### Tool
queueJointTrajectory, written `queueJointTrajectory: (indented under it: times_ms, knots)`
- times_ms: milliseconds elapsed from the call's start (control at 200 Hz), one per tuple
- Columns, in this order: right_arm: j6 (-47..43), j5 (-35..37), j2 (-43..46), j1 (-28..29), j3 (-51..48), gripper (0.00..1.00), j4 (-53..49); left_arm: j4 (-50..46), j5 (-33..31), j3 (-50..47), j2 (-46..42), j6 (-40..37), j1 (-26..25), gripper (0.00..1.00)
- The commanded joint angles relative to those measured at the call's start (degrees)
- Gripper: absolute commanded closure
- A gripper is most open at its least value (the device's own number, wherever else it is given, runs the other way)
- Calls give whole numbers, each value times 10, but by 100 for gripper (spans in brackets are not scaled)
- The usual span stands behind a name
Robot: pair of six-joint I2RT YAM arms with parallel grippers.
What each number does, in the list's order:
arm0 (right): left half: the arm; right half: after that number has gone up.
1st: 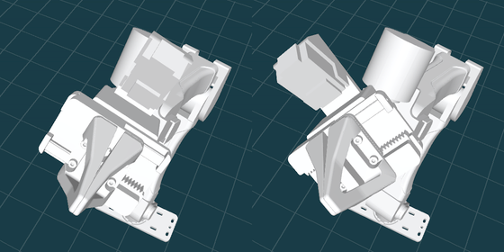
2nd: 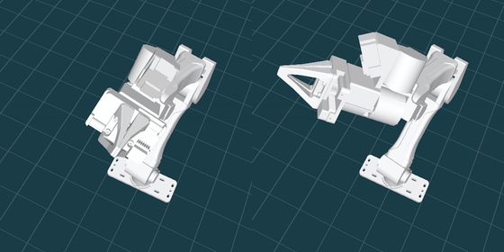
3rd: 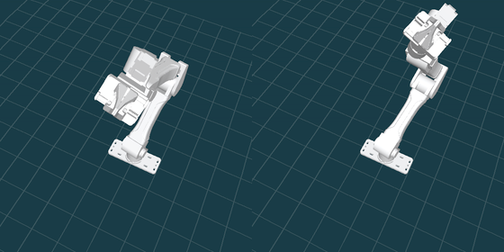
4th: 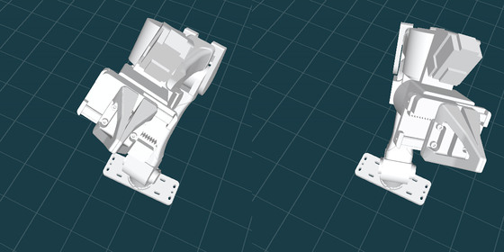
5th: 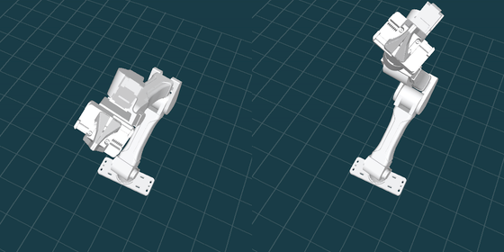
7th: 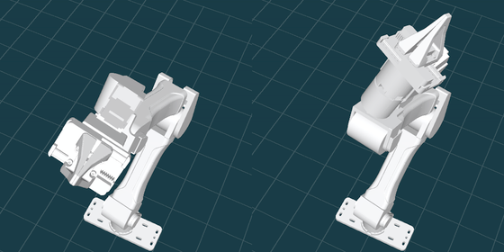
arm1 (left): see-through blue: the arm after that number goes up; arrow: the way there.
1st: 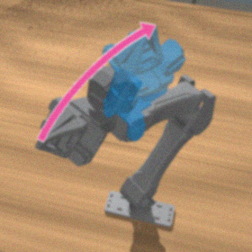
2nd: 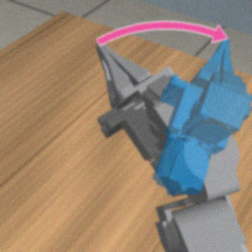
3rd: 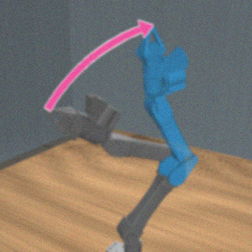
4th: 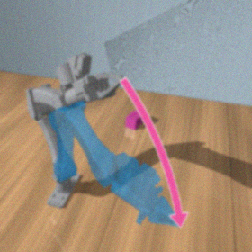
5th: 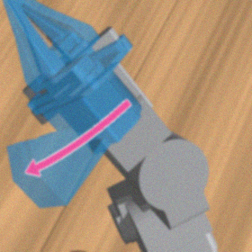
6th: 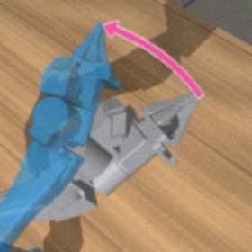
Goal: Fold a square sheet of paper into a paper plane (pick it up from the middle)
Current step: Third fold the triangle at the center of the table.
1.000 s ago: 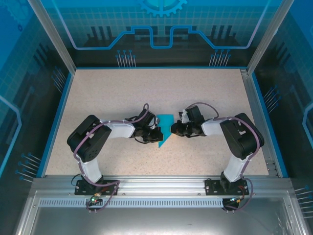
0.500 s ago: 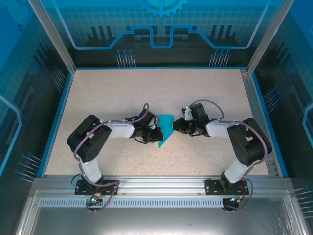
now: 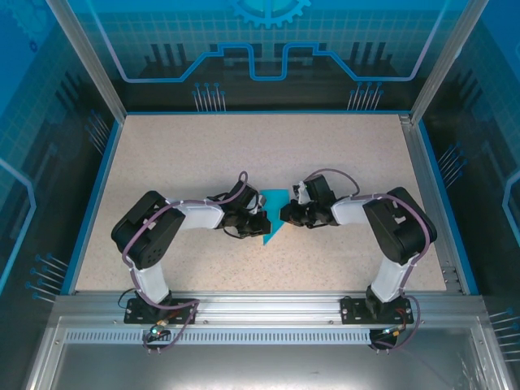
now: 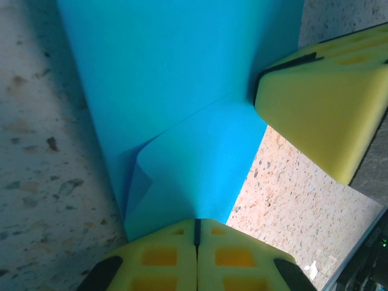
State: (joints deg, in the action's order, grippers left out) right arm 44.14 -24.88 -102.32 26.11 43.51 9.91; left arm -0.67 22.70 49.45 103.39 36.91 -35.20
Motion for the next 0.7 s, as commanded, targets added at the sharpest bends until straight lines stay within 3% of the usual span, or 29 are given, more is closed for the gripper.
queueJointTrajectory:
  times_ms: [0,250,485,575,695]
  knots:
    - [-5,43,-19,-38,-3,86,-17,-40,-43,-33,5,-17,1,92]
    - [-24,-17,45,-75,14,83,-73,-35,-47,-41,-13,-16,0,88]
    - [-36,-18,162,-73,-4,73,-214,-52,-16,17,-37,-14,1,75]
    - [-52,-16,193,-73,-26,65,-219,-62,-28,31,-60,-22,1,69]
    - [-70,-21,187,-75,-28,62,-210,-79,-72,37,-78,-22,1,67]
